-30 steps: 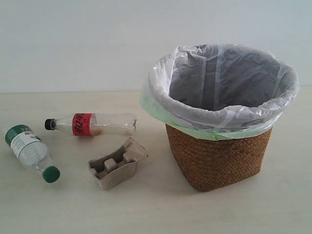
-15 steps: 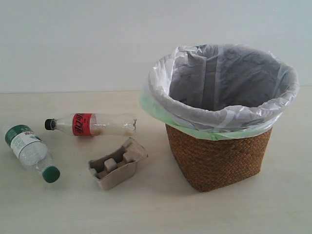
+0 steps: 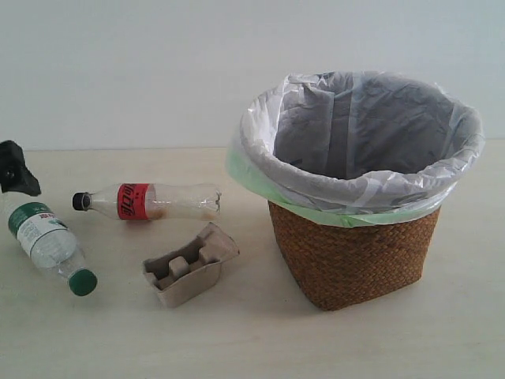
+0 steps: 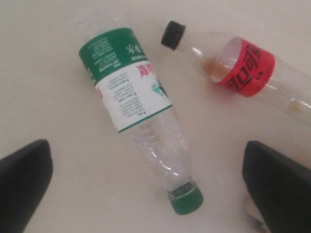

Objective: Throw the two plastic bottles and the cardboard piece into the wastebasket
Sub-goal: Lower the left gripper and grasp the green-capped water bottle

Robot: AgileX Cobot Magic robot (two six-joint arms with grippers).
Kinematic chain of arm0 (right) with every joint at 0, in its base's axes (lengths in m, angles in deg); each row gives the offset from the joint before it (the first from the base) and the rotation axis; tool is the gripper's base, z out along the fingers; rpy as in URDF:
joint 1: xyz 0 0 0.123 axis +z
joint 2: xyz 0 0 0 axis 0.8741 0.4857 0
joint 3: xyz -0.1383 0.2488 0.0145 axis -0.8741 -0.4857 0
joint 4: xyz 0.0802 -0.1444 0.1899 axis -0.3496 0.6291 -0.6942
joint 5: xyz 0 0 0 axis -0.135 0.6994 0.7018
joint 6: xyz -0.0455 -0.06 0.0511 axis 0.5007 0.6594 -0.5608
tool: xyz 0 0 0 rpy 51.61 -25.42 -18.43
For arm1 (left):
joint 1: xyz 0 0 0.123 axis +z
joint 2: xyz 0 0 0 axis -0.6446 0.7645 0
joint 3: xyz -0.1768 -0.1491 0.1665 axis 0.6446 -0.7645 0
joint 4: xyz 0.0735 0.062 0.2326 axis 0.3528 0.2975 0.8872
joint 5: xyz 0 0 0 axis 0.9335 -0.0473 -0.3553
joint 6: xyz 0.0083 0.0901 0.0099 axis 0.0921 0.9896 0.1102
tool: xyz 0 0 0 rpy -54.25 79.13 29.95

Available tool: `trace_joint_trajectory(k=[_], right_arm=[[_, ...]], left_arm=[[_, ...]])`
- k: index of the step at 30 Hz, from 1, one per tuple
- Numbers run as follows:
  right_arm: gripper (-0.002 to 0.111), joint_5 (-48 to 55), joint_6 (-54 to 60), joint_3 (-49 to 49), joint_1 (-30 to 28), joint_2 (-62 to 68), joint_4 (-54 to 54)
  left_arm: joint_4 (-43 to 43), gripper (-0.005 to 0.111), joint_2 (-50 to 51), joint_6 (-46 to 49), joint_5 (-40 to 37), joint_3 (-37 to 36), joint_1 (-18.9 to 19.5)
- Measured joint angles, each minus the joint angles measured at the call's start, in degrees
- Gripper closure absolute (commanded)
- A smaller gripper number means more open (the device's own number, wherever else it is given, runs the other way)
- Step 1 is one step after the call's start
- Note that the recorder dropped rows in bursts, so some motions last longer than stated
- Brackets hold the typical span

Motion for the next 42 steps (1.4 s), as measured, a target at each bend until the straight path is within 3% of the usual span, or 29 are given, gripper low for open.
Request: trace_joint_trajectory(k=[13, 21, 23, 25, 29, 30, 38, 42], right_arm=[[0.106, 0.00, 0.00, 0.00, 0.00, 0.00, 0.00], [0.106, 0.00, 0.00, 0.00, 0.00, 0.00, 0.00], [0.106, 0.00, 0.00, 0.00, 0.00, 0.00, 0.00], [0.106, 0.00, 0.00, 0.00, 0.00, 0.00, 0.00], [0.106, 0.00, 0.00, 0.00, 0.00, 0.00, 0.00], [0.106, 0.00, 0.00, 0.00, 0.00, 0.00, 0.00], [0.106, 0.00, 0.00, 0.00, 0.00, 0.00, 0.00], [0.106, 0.00, 0.00, 0.00, 0.00, 0.00, 0.00]], left_arm=[[-3.90, -0.003, 18.06, 0.24, 11.85, 0.00, 0.00], [-8.11, -0.001, 23.87, 0.35, 20.21, 0.00, 0.00], [-8.11, 0.008, 24.67, 0.35, 21.24, 0.08, 0.00], [-8.11, 0.025, 25.18, 0.35, 21.38, 0.08, 0.00], [-8.23, 0.094, 25.30, 0.35, 21.40, 0.08, 0.00], [-8.23, 0.102, 25.30, 0.35, 21.40, 0.08, 0.00], [-7.43, 0.101, 24.25, 2.18, 18.51, 0.13, 0.00], [-7.00, 0.103, 18.50, 4.95, 17.24, 0.13, 0.00]])
